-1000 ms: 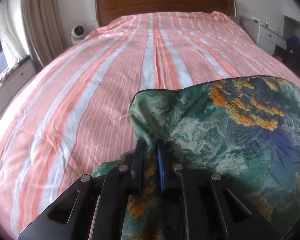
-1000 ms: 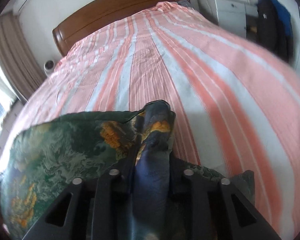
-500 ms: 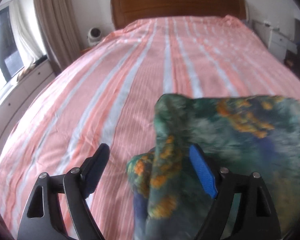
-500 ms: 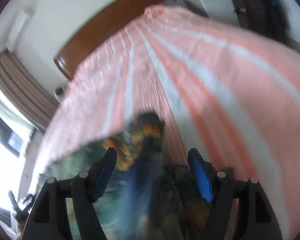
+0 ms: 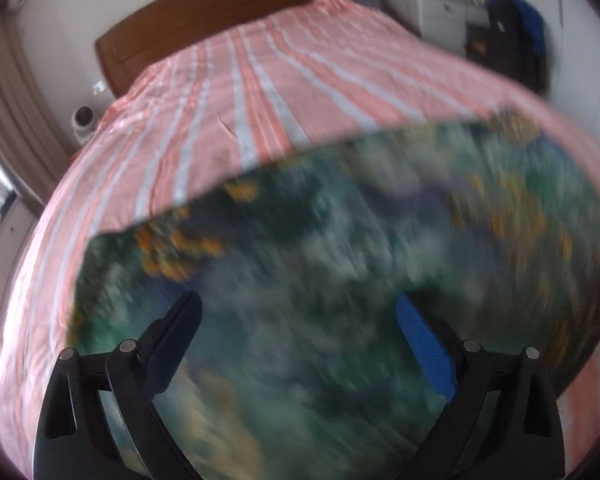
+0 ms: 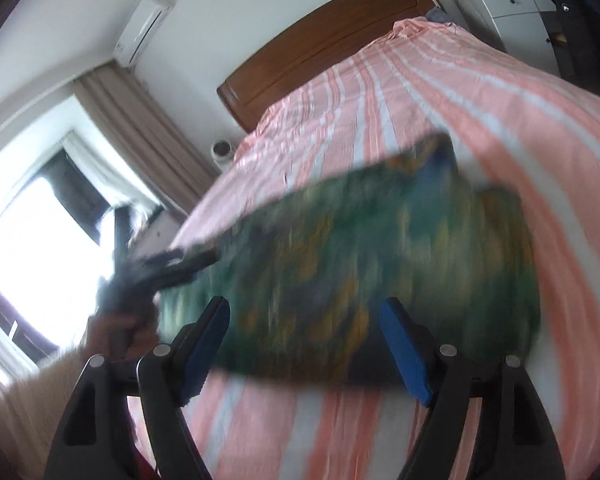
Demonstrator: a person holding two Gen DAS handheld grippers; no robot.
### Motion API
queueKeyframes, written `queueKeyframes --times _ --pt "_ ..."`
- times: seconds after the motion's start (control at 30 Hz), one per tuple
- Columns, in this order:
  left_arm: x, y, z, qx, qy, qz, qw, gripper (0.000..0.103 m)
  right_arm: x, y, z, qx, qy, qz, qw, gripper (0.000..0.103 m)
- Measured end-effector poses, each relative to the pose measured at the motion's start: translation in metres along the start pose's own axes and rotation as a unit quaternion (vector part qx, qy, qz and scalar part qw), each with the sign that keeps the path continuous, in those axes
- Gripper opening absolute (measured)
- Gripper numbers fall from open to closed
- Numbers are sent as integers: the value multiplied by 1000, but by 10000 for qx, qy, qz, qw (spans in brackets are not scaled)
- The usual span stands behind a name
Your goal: Fold large clothes
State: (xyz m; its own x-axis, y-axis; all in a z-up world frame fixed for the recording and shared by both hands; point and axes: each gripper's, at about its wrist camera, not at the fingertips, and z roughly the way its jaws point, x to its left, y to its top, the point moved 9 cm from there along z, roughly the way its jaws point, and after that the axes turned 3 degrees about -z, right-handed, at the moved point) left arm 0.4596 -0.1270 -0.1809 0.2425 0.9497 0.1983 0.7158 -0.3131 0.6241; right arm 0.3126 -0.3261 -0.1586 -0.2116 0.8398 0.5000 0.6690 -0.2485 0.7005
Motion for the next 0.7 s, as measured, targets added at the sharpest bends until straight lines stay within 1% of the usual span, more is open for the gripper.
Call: queueKeyframes --times 0.03,0.07,0.1,0.13,0.23,0.33,0.4,0.5,0.57,0.63,0.67,0.7 --pt "-8 -16 -3 -64 113 186 9997 97 -2 -14 -1 40 -64 -33 10000 77" --pt "-15 -31 -13 -230 256 353 9988 97 -4 -33 -3 115 -162 -52 9998 77" --pt "-18 -43 -21 -296 278 443 9982 97 -8 -51 -5 190 -233 -30 9995 77" --pt "-23 -60 -30 -259 191 522 9981 97 -11 -67 -7 243 -298 20 9993 77" --pt "-31 -88 -56 -158 27 599 9981 98 -25 -104 -13 308 -516 255 9979 77" --pt "-47 -115 -84 91 -323 681 9971 98 -25 -101 -15 268 -615 115 9977 77" --pt "-57 -128 -107 92 -566 631 9964 98 -25 -95 -15 142 -769 -22 9969 80" --pt "-75 -141 -139 30 -902 459 9949 98 -23 -101 -9 198 -994 -169 9947 81" --pt "-82 -146 -150 37 -1083 248 9938 99 -18 -105 -6 274 -1105 -398 9927 82" --pt "-85 -150 -151 95 -1208 23 9926 99 -12 -109 -4 323 -1196 -624 9903 84" --pt "-85 -151 -148 150 -1206 -14 9926 99 -10 -110 -2 346 -1239 -700 9892 84" --pt "-84 -152 -142 234 -1128 -26 9933 99 -9 -111 0 360 -1279 -752 9883 84"
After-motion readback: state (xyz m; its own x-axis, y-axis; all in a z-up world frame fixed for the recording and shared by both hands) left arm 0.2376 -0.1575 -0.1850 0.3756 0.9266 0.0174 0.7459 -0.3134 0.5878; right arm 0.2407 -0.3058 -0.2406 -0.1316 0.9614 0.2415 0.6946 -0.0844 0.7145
